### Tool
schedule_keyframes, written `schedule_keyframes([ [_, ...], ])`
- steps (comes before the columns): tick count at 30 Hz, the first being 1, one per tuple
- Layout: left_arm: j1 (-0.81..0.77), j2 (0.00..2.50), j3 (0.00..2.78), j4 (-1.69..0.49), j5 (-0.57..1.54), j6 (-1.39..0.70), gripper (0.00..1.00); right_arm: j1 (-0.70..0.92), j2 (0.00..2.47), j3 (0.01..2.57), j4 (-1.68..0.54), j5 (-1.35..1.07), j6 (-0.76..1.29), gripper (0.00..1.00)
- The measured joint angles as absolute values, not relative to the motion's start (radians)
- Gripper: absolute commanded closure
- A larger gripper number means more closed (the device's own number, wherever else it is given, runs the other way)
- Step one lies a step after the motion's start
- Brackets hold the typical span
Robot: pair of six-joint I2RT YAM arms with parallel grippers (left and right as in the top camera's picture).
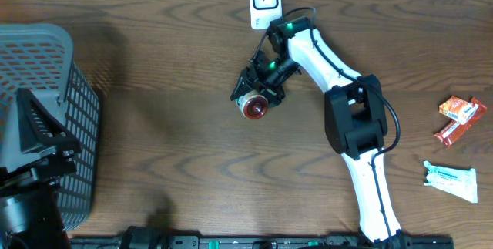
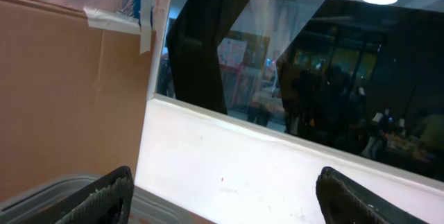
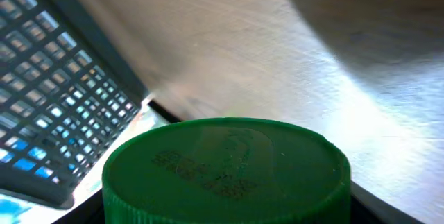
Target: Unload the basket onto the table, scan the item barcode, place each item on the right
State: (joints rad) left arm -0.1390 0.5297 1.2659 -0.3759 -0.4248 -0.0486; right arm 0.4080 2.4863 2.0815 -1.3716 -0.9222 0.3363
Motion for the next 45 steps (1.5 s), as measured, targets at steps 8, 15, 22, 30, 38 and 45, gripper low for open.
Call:
schedule_keyframes([
  [8, -0.139, 0.53, 1.266, -0.378, -0.425, -0.049, 0.15, 0.419, 2.486, 2.082, -1.325, -0.843, 0.327, 0.23],
  [15, -0.139, 0.53, 1.266, -0.379, -0.425, -0.049, 0.15, 0.471, 2.486, 2.082, -1.286, -0.707, 0.32, 0.06],
  [22, -0.139, 0.53, 1.266, -0.379, -0.425, -0.049, 0.15, 0.515, 2.472, 2.082, -1.293, -0.599, 0.318, 0.01],
  [30, -0.139, 0.53, 1.266, -0.379, -0.425, -0.049, 0.16, 0.517, 2.468, 2.082, -1.307, -0.553, 0.329, 0.12],
  [38, -0.139, 0.53, 1.266, -0.379, -0.424, -0.049, 0.15, 0.553, 2.467, 2.082, -1.333, -0.413, 0.557, 0.36],
  [45, -0.139, 0.53, 1.266, -0.382, -0.424, -0.049, 0.16, 0.587, 2.467, 2.082, -1.296, -0.324, 0.755, 0.37],
])
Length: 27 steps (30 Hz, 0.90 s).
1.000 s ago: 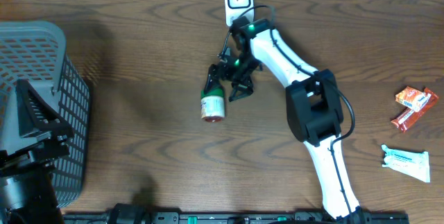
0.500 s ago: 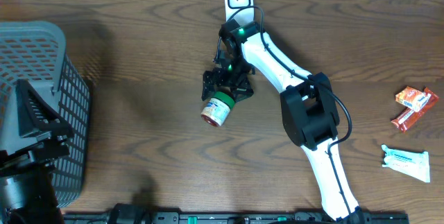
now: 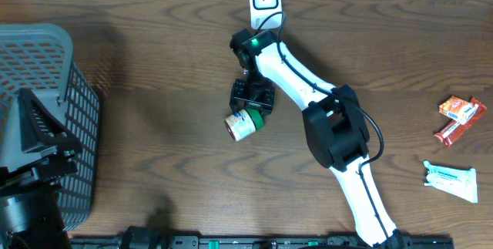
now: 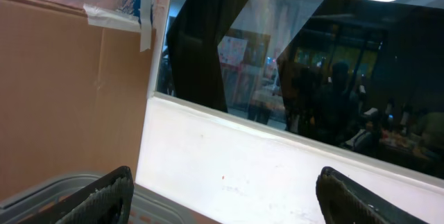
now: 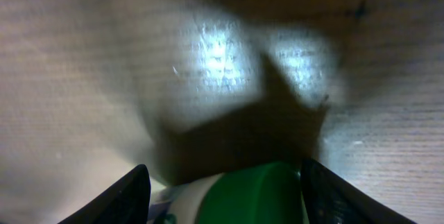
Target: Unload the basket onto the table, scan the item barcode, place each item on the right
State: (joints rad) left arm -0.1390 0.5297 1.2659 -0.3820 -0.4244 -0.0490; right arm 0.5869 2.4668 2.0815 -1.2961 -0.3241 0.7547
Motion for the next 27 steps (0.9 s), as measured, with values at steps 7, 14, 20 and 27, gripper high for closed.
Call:
schedule_keyframes([
  [7, -0.139, 0.53, 1.266, -0.383, -0.425, -0.049, 0.16, 0.593, 2.439, 2.082, -1.238, -0.227, 0.809, 0.14],
  [14, -0.139, 0.53, 1.266, -0.385, -0.425, -0.049, 0.16, 0.585, 2.276, 2.098, -1.29, -0.079, 0.684, 0.01],
  [20, -0.139, 0.53, 1.266, -0.385, -0.424, -0.049, 0.16, 0.578, 2.004, 2.135, -1.431, -0.016, 0.463, 0.01],
  [27, -0.139, 0.53, 1.266, -0.38, -0.425, -0.049, 0.15, 0.645, 1.929, 2.12, -1.46, -0.008, 0.327, 0.13],
])
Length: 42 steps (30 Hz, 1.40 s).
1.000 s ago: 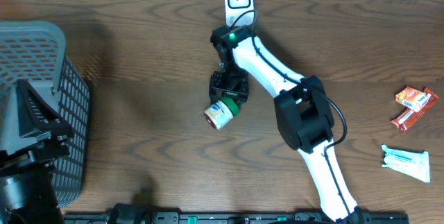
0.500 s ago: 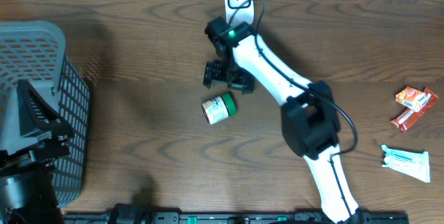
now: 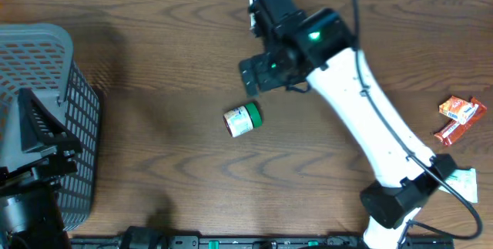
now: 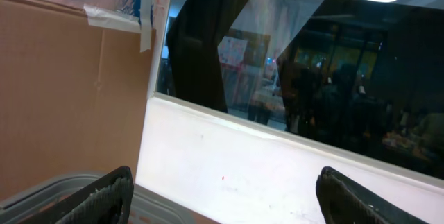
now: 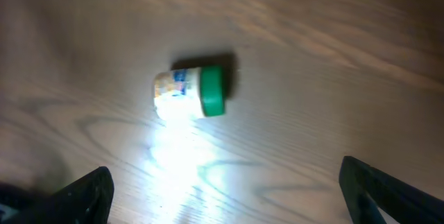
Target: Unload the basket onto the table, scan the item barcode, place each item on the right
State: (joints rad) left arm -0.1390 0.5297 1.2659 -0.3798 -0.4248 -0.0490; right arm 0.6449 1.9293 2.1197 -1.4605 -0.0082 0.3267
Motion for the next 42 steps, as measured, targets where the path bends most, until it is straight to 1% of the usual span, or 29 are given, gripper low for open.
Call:
schedule_keyframes([
  [1, -0.139, 0.53, 1.266, -0.379, -0.424, -0.049, 0.15, 0.655, 1.941, 2.103, -1.457, -0.018, 0.343, 0.15],
  [2, -0.139, 0.53, 1.266, -0.378, -0.424, -0.049, 0.15, 0.66, 1.953, 2.089, -1.46, -0.027, 0.38, 0.13],
  [3, -0.139, 0.53, 1.266, -0.378, -0.425, -0.049, 0.15, 0.659, 1.964, 2.078, -1.47, -0.035, 0.429, 0.03],
  [4, -0.139, 0.529, 1.266, -0.378, -0.424, -0.049, 0.15, 0.652, 1.977, 2.065, -1.49, -0.043, 0.515, 0.01],
  [8, -0.139, 0.529, 1.266, -0.378, -0.424, -0.049, 0.16, 0.605, 1.989, 2.045, -1.561, -0.074, 0.837, 0.01],
  [9, -0.139, 0.529, 1.266, -0.378, -0.425, -0.049, 0.15, 0.594, 1.989, 2.045, -1.56, -0.093, 0.907, 0.01],
  [10, -0.139, 0.529, 1.266, -0.377, -0.425, -0.049, 0.16, 0.58, 1.989, 2.045, -1.559, -0.117, 0.972, 0.09],
  [11, -0.139, 0.529, 1.266, -0.378, -0.424, -0.049, 0.15, 0.572, 1.989, 2.045, -1.558, -0.13, 1.013, 0.22],
  [12, -0.139, 0.529, 1.266, -0.378, -0.424, -0.049, 0.16, 0.568, 1.989, 2.045, -1.555, -0.13, 1.055, 0.26],
  [17, -0.139, 0.529, 1.266, -0.378, -0.425, -0.049, 0.15, 0.58, 1.986, 2.008, -1.534, -0.099, 1.312, 0.19],
  [19, -0.139, 0.529, 1.266, -0.378, -0.424, -0.049, 0.15, 0.595, 1.983, 1.945, -1.444, -0.097, 1.405, 0.16],
  [21, -0.139, 0.528, 1.266, -0.378, -0.424, -0.049, 0.15, 0.608, 1.983, 1.874, -1.32, -0.097, 1.45, 0.08],
  [22, -0.139, 0.528, 1.266, -0.378, -0.424, -0.049, 0.16, 0.615, 1.983, 1.831, -1.238, -0.097, 1.458, 0.06],
  [23, -0.139, 0.528, 1.266, -0.377, -0.424, -0.049, 0.15, 0.621, 1.983, 1.789, -1.165, -0.098, 1.464, 0.05],
  [26, -0.139, 0.528, 1.266, -0.378, -0.425, -0.049, 0.15, 0.63, 1.987, 1.694, -1.052, -0.11, 1.472, 0.05],
  [29, -0.139, 0.528, 1.266, -0.378, -0.424, -0.049, 0.15, 0.631, 1.989, 1.612, -0.983, -0.116, 1.478, 0.03],
  [38, -0.139, 0.528, 1.266, -0.378, -0.425, -0.049, 0.16, 0.654, 1.989, 1.459, -0.814, -0.117, 1.539, 0.03],
  [42, -0.139, 0.528, 1.266, -0.378, -0.425, -0.049, 0.16, 0.672, 1.989, 1.419, -0.745, -0.118, 1.573, 0.08],
])
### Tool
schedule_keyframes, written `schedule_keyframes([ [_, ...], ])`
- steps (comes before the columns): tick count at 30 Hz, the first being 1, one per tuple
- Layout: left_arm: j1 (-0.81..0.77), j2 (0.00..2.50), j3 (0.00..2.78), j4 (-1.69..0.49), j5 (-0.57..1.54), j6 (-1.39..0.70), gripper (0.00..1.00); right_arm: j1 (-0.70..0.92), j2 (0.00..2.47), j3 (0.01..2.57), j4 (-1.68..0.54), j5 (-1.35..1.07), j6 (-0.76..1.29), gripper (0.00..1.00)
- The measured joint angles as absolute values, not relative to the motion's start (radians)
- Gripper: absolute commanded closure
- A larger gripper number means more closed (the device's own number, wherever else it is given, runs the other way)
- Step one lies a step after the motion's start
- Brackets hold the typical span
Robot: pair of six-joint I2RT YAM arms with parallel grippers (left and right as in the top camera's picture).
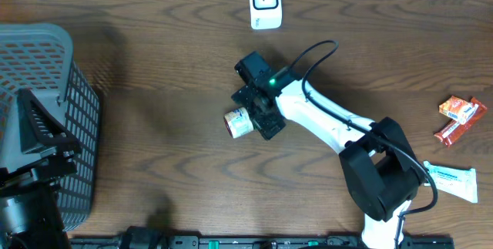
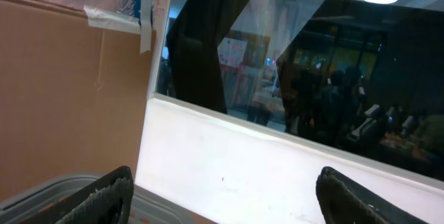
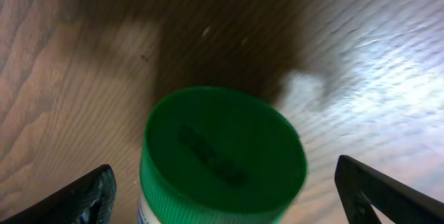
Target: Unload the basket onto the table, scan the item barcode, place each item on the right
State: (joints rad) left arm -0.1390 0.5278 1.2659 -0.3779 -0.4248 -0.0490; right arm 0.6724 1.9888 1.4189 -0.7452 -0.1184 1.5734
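Note:
A small white jar with a green lid (image 1: 239, 122) lies on its side on the wooden table. My right gripper (image 1: 259, 115) is low over the jar's lid end. In the right wrist view the green lid (image 3: 222, 151) fills the middle, and my right gripper (image 3: 225, 200) is open, its fingers wide apart on either side of the lid. The white barcode scanner (image 1: 264, 3) stands at the table's far edge. My left gripper (image 2: 225, 203) is open and holds nothing; it faces a wall and a dark window.
A grey mesh basket (image 1: 48, 102) stands at the left edge, with the left arm's base (image 1: 31, 203) beside it. Orange and red snack packets (image 1: 459, 114) and a white packet (image 1: 451, 181) lie at the right.
My right gripper was raised high near the scanner, open; now it is down at the jar with its fingers either side of the green lid. The jar lies where it was.
My right gripper held the jar off the table below the scanner. Then it held the jar a little further left, near the table. Then the jar lay free on the table with the gripper open above. Now the open gripper is down around the lid.

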Motion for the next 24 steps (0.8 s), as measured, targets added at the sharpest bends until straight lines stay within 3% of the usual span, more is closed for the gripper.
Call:
schedule_keyframes([
  [4, -0.139, 0.528, 1.266, -0.378, -0.425, -0.049, 0.16, 0.68, 1.989, 1.408, -0.738, -0.106, 1.606, 0.26],
  [8, -0.139, 0.528, 1.266, -0.378, -0.425, -0.049, 0.16, 0.68, 1.989, 1.406, -0.741, -0.08, 1.628, 0.37],
  [17, -0.139, 0.528, 1.266, -0.378, -0.424, -0.049, 0.16, 0.68, 1.988, 1.406, -0.738, -0.034, 1.625, 0.45],
  [19, -0.139, 0.528, 1.266, -0.378, -0.425, -0.049, 0.16, 0.68, 1.987, 1.407, -0.738, -0.019, 1.596, 0.51],
  [24, -0.139, 0.528, 1.266, -0.378, -0.425, -0.049, 0.16, 0.667, 1.976, 1.407, -0.744, 0.026, 1.468, 0.52],
])
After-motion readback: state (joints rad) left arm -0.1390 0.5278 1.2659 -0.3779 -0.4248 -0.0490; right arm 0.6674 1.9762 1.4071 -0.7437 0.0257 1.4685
